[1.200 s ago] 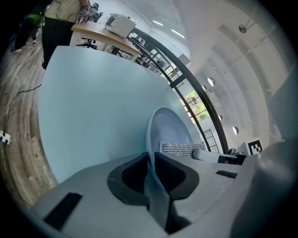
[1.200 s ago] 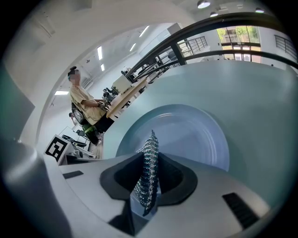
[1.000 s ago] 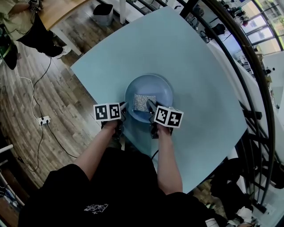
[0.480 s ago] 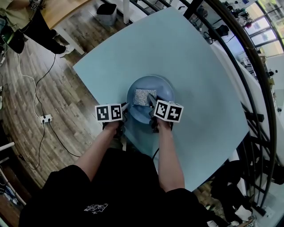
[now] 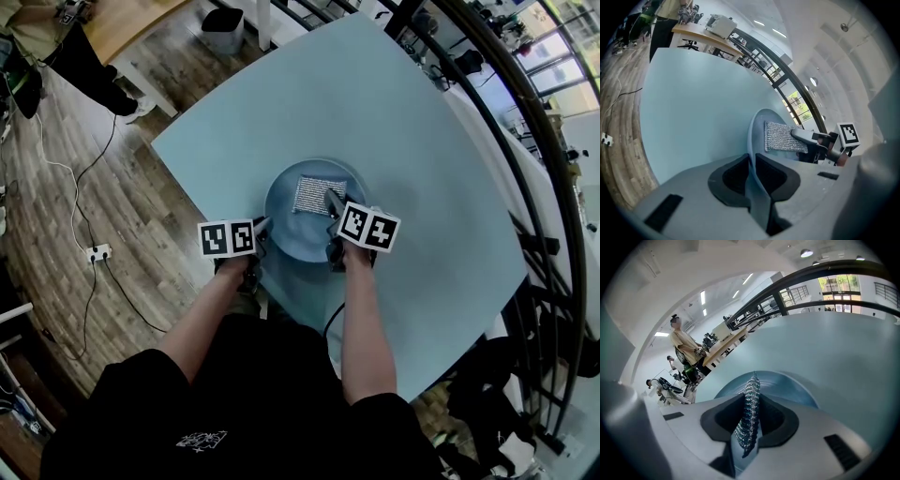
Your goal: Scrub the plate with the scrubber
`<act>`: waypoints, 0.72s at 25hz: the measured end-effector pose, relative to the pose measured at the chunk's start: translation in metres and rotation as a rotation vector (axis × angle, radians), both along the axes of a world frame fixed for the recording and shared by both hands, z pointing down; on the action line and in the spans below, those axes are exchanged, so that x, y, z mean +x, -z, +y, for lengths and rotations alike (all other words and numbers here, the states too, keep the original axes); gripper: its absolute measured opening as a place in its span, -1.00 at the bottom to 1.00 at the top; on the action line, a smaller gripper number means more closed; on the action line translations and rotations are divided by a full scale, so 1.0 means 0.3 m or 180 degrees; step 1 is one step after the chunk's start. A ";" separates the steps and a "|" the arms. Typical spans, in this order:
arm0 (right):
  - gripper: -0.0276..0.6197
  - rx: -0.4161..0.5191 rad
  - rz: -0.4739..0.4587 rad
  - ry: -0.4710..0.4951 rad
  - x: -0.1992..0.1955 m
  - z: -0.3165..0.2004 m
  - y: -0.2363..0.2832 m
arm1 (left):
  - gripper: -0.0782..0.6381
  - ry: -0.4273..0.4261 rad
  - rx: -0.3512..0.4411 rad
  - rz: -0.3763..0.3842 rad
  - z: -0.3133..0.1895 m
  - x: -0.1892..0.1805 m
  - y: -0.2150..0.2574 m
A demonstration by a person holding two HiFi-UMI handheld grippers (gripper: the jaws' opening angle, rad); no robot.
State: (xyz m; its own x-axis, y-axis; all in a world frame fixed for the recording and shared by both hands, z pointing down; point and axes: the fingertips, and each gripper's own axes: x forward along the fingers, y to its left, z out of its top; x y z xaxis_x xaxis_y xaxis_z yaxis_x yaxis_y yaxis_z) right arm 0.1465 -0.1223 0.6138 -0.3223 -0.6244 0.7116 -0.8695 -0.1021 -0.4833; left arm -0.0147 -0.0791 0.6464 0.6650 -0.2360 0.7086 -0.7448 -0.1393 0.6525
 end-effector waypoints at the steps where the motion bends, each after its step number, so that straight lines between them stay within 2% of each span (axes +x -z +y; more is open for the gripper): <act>1: -0.65 0.0002 0.0017 -0.0025 0.016 0.000 0.002 | -0.64 -0.0001 0.0002 -0.0002 -0.001 -0.001 -0.001; 10: -0.64 -0.0034 0.0107 -0.0245 0.139 0.060 0.006 | -0.64 -0.0013 0.0008 -0.0008 0.006 -0.002 -0.001; 18: -0.64 -0.0054 0.0177 -0.0363 0.195 0.109 0.012 | -0.64 -0.0033 0.0015 0.0000 0.001 -0.004 -0.003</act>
